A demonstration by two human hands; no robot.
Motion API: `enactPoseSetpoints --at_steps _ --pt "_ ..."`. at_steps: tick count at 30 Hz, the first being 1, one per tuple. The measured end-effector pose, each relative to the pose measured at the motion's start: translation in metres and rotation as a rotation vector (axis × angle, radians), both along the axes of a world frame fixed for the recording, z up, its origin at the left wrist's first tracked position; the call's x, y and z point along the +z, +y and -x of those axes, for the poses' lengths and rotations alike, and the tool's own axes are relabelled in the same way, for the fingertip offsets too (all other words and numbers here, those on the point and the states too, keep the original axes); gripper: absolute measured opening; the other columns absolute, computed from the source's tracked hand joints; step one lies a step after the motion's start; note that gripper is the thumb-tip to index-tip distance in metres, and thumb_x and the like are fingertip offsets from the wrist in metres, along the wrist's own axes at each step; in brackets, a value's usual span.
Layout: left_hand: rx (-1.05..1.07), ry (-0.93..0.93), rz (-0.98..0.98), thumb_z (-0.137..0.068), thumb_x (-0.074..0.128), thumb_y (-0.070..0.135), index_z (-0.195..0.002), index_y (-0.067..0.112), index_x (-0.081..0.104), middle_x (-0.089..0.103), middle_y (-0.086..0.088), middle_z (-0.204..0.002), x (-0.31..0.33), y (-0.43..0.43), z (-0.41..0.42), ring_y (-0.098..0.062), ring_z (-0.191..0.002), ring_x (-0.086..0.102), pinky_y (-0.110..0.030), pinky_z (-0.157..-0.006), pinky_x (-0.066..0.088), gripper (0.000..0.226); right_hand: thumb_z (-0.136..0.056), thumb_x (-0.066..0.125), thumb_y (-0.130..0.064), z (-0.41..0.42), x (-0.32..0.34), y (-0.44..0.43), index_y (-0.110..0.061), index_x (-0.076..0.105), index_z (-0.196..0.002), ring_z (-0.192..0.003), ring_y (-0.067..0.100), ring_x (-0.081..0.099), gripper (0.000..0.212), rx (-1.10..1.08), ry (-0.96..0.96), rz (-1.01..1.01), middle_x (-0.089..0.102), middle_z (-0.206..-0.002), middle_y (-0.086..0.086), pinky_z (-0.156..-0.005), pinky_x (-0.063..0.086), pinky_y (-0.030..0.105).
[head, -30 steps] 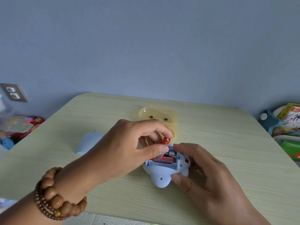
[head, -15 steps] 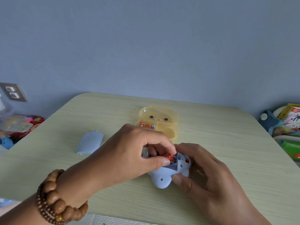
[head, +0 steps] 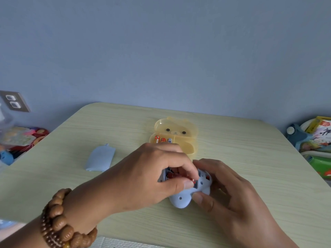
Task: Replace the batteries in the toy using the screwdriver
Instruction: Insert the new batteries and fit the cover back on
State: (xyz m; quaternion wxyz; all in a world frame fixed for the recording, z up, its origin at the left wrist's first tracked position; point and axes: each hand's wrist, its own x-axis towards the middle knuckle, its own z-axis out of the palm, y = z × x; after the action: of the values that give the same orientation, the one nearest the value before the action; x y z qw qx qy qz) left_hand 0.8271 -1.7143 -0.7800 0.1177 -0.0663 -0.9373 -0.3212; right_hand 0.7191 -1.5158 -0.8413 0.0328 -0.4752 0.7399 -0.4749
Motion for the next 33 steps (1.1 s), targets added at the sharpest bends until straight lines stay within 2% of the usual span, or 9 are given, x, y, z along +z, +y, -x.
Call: enactPoseSetpoints --at_steps 8,13,19,21,23,27,29,31,33 --pt "-0.056 0.144 0.184 -0.089 0.071 0.036 -0.099 0.03 0.075 0.065 0.016 -0.093 -0.009 0.002 -0.001 -0.002 -0.09 0.059 -0.023 -0.079 0.048 0.012 -0.084 0.078 -0.023 -0.001 0.002 -0.001 -0.035 0.059 -0.129 -0.109 0.011 0.068 0.051 -0.005 0.028 0.005 0.065 -0.123 -0.01 -0.082 0.054 0.019" --pt "-0.062 0.291 0.361 -0.097 0.065 0.03 -0.089 0.019 0.076 0.064 0.005 -0.085 -0.016 0.008 -0.003 -0.015 -0.076 0.053 -0.032 -0.073 0.048 0.017 -0.082 0.078 -0.025 -0.002 0.002 -0.001 -0.034 0.06 -0.128 -0.11 0.013 0.068 0.05 -0.007 -0.015 0.026 0.065 -0.124 -0.009 -0.082 0.056 0.018" --pt "-0.062 0.377 0.494 -0.097 0.065 0.03 -0.086 0.018 0.078 0.064 0.003 -0.082 -0.02 0.008 -0.003 -0.018 -0.073 0.053 -0.034 -0.07 0.048 0.021 -0.082 0.081 -0.018 -0.001 0.002 0.0 -0.021 0.061 -0.129 -0.112 0.018 0.067 0.051 -0.003 -0.014 0.008 0.064 -0.126 -0.004 -0.086 0.056 0.025" --pt "-0.051 0.376 0.471 -0.096 0.066 0.031 -0.087 0.018 0.078 0.065 0.003 -0.085 -0.022 0.008 -0.003 -0.018 -0.076 0.056 -0.034 -0.073 0.049 0.02 -0.083 0.081 -0.018 -0.001 0.002 0.0 -0.022 0.061 -0.129 -0.112 0.017 0.067 0.051 -0.006 -0.024 0.003 0.064 -0.126 -0.004 -0.085 0.057 0.026" --pt "-0.025 0.331 0.373 -0.093 0.068 0.038 -0.098 0.02 0.076 0.065 0.006 -0.097 -0.021 0.006 -0.004 -0.015 -0.088 0.06 -0.031 -0.08 0.05 0.02 -0.083 0.079 -0.022 -0.002 0.003 0.001 -0.028 0.06 -0.129 -0.111 0.016 0.068 0.05 -0.019 -0.037 -0.004 0.065 -0.125 -0.006 -0.084 0.057 0.027" --pt "0.089 0.108 0.157 -0.073 0.075 0.063 -0.134 0.04 0.053 0.049 0.028 -0.132 -0.016 -0.001 -0.011 0.006 -0.124 0.049 -0.011 -0.098 0.04 0.069 -0.082 0.076 -0.022 -0.003 0.004 0.001 -0.037 0.058 -0.126 -0.111 0.016 0.068 0.049 -0.013 -0.094 -0.018 0.066 -0.125 -0.007 -0.086 0.058 0.032" --pt "0.105 0.03 0.11 -0.068 0.076 0.068 -0.136 0.044 0.049 0.049 0.032 -0.134 -0.016 -0.002 -0.011 0.009 -0.125 0.048 -0.014 -0.1 0.042 0.077 -0.083 0.075 -0.021 -0.003 0.005 0.001 -0.033 0.058 -0.127 -0.11 0.017 0.069 0.049 -0.011 -0.14 -0.037 0.067 -0.125 -0.005 -0.088 0.058 0.038" --pt "0.131 0.014 0.053 -0.064 0.078 0.068 -0.133 0.044 0.054 0.054 0.032 -0.129 -0.016 0.0 -0.011 0.007 -0.121 0.053 -0.017 -0.097 0.046 0.078 -0.082 0.073 -0.024 -0.004 0.008 0.001 -0.031 0.058 -0.128 -0.107 0.018 0.071 0.048 -0.009 -0.231 -0.054 0.07 -0.121 -0.003 -0.09 0.057 0.045" --pt "0.16 0.022 0.02 -0.057 0.083 0.065 -0.128 0.042 0.061 0.056 0.031 -0.125 -0.017 0.003 -0.01 0.007 -0.117 0.054 -0.013 -0.094 0.045 0.078 -0.082 0.07 -0.031 -0.004 0.015 -0.001 -0.034 0.061 -0.122 -0.099 0.018 0.073 0.041 -0.003 -0.355 -0.053 0.076 -0.11 0.001 -0.09 0.056 0.05"
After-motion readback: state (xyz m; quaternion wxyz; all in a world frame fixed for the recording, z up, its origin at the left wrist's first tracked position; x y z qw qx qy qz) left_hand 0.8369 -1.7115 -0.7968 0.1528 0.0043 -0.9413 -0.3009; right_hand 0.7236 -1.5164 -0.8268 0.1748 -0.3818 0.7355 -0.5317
